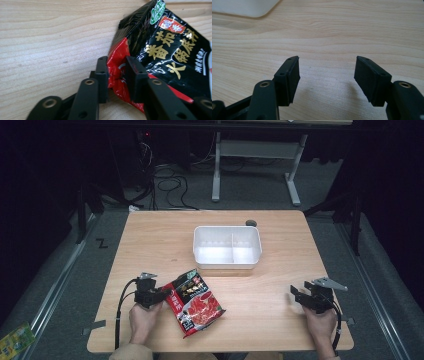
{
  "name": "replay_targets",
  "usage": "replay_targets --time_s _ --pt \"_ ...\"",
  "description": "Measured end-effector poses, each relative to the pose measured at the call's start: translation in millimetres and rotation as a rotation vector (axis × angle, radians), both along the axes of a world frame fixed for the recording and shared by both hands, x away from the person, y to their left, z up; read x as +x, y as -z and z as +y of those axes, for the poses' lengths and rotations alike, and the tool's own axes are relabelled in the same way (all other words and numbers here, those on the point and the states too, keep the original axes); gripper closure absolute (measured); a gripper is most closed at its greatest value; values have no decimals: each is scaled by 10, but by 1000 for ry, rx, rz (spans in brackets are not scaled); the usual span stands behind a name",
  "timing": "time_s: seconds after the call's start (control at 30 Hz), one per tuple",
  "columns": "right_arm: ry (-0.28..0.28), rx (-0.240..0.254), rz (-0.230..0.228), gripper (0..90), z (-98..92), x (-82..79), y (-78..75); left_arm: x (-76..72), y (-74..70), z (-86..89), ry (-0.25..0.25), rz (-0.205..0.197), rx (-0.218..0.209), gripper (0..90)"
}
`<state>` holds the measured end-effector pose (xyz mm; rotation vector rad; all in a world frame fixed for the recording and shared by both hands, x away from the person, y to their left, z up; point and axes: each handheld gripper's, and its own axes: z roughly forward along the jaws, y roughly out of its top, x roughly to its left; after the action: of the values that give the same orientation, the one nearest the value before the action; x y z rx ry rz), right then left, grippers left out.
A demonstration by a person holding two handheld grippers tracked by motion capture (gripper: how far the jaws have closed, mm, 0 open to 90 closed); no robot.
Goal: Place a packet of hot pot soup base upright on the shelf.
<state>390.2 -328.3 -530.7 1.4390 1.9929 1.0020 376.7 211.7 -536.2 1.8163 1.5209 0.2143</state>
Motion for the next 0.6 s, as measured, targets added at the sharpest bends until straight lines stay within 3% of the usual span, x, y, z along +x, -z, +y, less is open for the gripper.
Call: replay_targets --time_s 0.1,0.27,0.33,0.4,0.6 --pt "-5 -11 4 387 9 2 2 -3 10 43 -4 14 -61 803" --pt "-6 -27 16 385 37 5 5 -3 13 74 -8 17 -94 843" --pt "-6 -25 17 383 34 5 5 -6 0 72 -7 15 -97 847" --pt "-4 -19 12 383 29 1 4 -38 -17 47 -13 -13 -82 850" --pt "2 -9 13 379 24 -5 2 -50 -65 54 -1 -26 -84 859"
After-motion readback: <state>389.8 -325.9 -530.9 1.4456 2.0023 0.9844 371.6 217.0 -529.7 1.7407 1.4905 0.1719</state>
